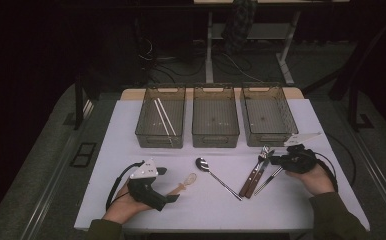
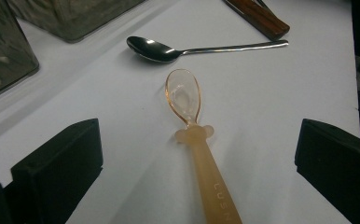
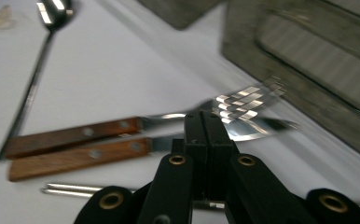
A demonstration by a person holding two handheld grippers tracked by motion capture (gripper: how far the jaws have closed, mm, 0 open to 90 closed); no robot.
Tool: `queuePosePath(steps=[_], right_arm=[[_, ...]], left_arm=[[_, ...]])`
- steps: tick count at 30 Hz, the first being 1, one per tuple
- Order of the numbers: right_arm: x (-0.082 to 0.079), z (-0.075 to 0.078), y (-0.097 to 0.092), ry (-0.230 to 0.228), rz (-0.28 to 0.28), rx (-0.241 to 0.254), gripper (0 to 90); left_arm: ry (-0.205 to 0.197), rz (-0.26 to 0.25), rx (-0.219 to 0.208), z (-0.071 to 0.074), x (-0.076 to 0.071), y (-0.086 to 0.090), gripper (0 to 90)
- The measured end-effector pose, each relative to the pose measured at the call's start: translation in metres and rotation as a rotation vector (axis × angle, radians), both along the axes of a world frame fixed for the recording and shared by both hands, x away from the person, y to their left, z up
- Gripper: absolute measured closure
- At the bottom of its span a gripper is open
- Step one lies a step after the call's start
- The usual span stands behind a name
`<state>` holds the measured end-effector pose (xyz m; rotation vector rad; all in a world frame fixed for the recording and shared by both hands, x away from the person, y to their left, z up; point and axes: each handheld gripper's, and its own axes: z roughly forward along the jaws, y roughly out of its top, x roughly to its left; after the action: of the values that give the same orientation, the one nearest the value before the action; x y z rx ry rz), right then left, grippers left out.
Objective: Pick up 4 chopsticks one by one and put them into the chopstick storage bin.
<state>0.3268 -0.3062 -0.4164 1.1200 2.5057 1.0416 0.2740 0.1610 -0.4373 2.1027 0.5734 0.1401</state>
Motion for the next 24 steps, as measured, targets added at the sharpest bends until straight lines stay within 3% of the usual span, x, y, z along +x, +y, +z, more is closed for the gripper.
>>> queuePosePath(steps=[5,7,18,24], right_arm=[[0.003,-0.003,-0.027,0.008,-0.087,0.013,89.7],[0.002,-0.006,-0.027,0.017,-0.085,0.000,89.7],[-0.029,-0.015,0.008,0.062,0.069,-0.017,89.7],[-0.033,-0.018,0.027,0.068,0.135,-0.021,89.7]], left_arm=[[-0.003,0.001,-0.003,0.000,0.000,0.000,0.0],[-0.002,0.001,0.000,0.000,0.000,0.000,0.0],[-0.005,-0.001,0.001,0.001,-0.001,0.000,0.0],[-0.005,-0.001,0.000,0.001,-0.001,0.000,0.0]])
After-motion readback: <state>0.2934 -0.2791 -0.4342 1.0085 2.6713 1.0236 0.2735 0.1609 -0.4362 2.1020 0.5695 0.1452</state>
